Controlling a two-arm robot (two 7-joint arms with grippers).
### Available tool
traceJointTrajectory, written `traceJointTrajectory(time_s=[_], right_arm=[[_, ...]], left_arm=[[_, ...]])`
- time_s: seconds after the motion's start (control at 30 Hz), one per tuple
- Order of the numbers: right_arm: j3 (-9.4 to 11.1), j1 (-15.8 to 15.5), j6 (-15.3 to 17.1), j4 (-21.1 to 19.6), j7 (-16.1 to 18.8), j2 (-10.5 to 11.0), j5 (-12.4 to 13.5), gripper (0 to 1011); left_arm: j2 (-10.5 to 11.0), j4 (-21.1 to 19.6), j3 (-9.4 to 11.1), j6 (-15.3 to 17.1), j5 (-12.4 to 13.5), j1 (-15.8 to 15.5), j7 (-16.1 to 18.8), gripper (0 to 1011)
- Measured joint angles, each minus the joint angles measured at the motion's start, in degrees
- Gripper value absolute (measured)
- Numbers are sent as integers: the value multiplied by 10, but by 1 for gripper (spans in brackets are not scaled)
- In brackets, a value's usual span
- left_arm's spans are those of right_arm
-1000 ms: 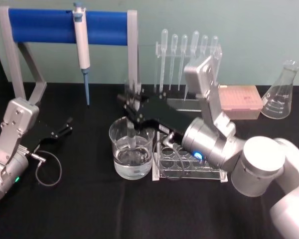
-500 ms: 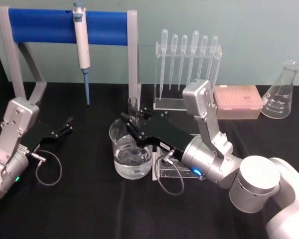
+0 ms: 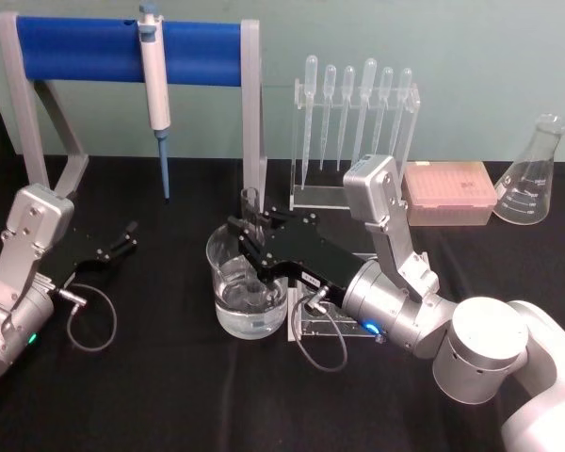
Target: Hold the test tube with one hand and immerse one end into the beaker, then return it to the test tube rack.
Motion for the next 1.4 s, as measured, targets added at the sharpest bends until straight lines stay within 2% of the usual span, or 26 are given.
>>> traceJointTrajectory(time_s=[1.4], right_arm=[[-1,0,-1,0,0,1,2,225]], left_arm=[[0,0,0,0,0,0,0,1000]])
